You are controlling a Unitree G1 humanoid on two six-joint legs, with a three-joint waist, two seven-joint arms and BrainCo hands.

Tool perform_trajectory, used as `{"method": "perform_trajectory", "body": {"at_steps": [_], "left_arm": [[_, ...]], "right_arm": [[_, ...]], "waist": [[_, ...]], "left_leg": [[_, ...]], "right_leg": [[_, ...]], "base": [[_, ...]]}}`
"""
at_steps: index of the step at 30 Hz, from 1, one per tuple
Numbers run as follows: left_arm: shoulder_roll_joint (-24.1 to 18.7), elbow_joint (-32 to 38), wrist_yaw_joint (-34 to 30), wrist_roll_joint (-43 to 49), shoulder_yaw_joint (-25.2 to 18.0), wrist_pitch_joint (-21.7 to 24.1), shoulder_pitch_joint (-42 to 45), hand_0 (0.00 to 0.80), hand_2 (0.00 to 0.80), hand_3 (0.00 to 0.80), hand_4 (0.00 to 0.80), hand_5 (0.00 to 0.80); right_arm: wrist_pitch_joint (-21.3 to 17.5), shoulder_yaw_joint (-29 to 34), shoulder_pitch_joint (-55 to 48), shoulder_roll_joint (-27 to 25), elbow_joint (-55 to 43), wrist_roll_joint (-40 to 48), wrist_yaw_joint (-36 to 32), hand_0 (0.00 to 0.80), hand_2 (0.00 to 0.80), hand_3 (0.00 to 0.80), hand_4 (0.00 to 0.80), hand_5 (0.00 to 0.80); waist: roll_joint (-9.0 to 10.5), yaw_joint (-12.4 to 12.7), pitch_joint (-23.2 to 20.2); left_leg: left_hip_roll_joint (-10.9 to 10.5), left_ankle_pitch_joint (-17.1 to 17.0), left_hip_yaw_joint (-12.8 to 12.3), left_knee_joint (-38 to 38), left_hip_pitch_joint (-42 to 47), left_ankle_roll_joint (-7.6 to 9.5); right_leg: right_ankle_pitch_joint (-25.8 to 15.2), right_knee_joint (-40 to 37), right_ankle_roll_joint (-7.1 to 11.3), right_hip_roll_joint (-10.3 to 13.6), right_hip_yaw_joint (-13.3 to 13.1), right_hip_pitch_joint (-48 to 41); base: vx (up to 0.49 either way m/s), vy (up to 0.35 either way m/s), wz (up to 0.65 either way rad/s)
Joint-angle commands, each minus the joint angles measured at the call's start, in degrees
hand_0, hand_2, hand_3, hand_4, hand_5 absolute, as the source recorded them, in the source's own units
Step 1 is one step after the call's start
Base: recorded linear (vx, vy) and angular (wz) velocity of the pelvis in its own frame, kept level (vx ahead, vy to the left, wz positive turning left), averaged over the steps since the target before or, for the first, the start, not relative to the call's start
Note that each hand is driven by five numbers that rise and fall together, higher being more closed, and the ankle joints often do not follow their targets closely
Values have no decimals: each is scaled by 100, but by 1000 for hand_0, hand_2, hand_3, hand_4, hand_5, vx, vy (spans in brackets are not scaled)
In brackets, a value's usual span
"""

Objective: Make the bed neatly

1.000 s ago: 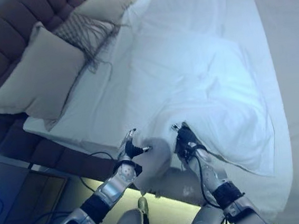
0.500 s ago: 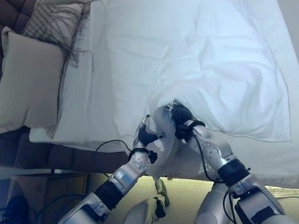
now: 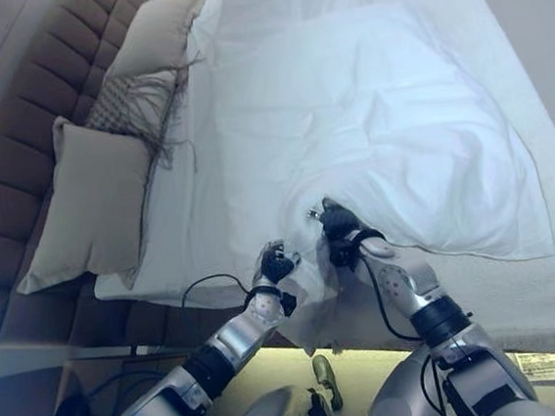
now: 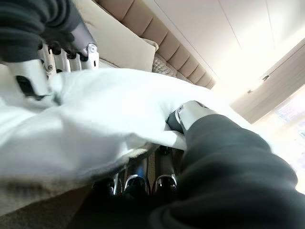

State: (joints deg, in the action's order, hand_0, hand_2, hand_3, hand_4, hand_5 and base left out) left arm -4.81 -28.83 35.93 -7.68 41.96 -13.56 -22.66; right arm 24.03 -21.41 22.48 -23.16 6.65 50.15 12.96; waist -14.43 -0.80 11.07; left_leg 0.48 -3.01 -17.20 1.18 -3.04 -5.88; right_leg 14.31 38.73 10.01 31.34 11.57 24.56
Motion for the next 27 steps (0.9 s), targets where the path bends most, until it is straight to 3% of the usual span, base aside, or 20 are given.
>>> {"method": "perform_trajectory", "body": {"at_steps": [1, 17, 27], "left_arm": [[212, -198, 49, -102, -131, 348, -138, 800, 800, 800, 800, 800], [264, -417, 236, -214, -202, 738, -13, 800, 800, 800, 800, 800], [128, -536, 620, 30, -331, 789, 155, 800, 800, 800, 800, 800]], "right_arm": [[-148, 38, 435, 357, -824, -34, -288, 800, 800, 800, 800, 800], [-159, -145, -81, 491, -776, -68, -409, 800, 800, 800, 800, 800], [-340, -280, -524, 589, -613, 44, -553, 800, 800, 800, 800, 800]], "waist": [[93, -104, -241], [24, -179, -427], [225, -116, -590]], "left_leg": [[528, -687, 200, -171, -11, -165], [483, -630, 154, -340, 471, -177], [604, -433, 144, -294, 798, -148]], "right_leg": [[-2641, -2880, 483, 326, 354, -1219], [-2583, -3068, 499, 348, 567, -1801], [-2469, -3193, 499, 326, 849, -2319]], "base": [[66, 69, -5], [45, 34, -2], [3, -3, 0]]}}
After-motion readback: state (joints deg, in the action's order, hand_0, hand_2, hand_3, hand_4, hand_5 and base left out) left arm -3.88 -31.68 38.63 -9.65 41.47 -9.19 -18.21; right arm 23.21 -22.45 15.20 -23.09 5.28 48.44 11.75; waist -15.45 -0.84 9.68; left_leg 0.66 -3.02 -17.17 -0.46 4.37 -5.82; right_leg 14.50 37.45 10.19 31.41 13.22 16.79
